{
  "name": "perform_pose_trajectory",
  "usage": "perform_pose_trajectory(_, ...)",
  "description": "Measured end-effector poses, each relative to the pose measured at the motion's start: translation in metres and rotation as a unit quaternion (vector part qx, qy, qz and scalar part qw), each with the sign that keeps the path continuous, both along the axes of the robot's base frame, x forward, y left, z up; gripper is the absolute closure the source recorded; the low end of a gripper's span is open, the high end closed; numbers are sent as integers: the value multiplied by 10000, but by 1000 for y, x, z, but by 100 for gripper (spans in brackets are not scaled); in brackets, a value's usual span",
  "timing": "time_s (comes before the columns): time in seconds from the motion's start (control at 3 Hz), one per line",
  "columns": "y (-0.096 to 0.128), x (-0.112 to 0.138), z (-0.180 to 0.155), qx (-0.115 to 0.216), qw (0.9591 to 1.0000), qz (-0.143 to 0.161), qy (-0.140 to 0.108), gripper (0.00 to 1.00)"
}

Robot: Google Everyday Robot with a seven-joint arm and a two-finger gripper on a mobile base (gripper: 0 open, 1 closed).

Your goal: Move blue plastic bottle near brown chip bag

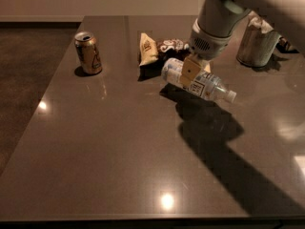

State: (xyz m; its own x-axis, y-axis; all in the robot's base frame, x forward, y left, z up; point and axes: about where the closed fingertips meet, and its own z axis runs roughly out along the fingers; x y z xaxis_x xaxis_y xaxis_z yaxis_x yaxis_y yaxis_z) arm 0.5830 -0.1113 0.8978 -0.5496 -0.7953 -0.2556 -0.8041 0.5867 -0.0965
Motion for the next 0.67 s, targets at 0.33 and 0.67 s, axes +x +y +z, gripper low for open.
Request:
perform_pose_trajectory(0.33,-8,14,-8,-137,9998,-98,-77,82)
perform_pose_trajectory(0.67,-16,25,-15,-237,9995,-200,-71,58)
